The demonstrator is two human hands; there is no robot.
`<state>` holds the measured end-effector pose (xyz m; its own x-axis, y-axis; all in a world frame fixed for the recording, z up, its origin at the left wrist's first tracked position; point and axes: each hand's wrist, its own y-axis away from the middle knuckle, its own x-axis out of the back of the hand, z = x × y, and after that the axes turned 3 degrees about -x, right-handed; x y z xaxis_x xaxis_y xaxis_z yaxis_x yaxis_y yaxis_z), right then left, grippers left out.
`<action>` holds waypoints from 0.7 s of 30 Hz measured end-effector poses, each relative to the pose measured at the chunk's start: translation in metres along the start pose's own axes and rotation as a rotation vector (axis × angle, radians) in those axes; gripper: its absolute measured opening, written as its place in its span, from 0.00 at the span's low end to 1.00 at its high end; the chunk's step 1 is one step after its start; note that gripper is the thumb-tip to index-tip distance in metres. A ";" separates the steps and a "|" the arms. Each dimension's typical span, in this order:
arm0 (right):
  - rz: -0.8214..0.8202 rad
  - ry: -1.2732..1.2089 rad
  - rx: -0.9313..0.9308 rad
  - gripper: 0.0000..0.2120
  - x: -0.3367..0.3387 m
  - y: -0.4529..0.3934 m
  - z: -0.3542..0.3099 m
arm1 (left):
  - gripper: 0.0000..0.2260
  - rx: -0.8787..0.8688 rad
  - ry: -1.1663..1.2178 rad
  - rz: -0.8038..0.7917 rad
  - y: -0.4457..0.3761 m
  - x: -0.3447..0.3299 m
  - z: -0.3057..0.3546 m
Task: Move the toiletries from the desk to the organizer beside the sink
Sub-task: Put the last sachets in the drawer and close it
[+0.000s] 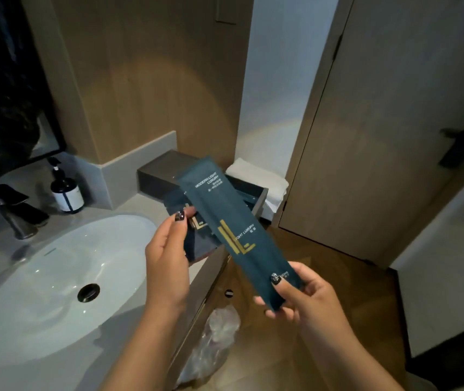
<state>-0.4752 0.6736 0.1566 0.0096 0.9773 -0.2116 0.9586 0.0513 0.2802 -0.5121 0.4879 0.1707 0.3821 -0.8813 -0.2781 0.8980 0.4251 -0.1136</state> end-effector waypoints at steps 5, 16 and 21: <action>-0.083 0.073 -0.039 0.09 -0.023 -0.065 -0.003 | 0.09 0.012 -0.009 -0.006 -0.060 -0.006 -0.015; -0.126 0.040 -0.055 0.08 -0.007 -0.162 -0.021 | 0.11 0.107 -0.064 0.049 -0.148 -0.044 -0.058; -0.036 0.056 -0.066 0.08 0.054 -0.217 -0.049 | 0.11 0.066 -0.068 0.223 -0.173 -0.083 -0.071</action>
<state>-0.6965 0.7256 0.1299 -0.0423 0.9844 -0.1708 0.9373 0.0983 0.3344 -0.7147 0.5017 0.1454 0.5844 -0.7799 -0.2242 0.8012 0.5984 0.0070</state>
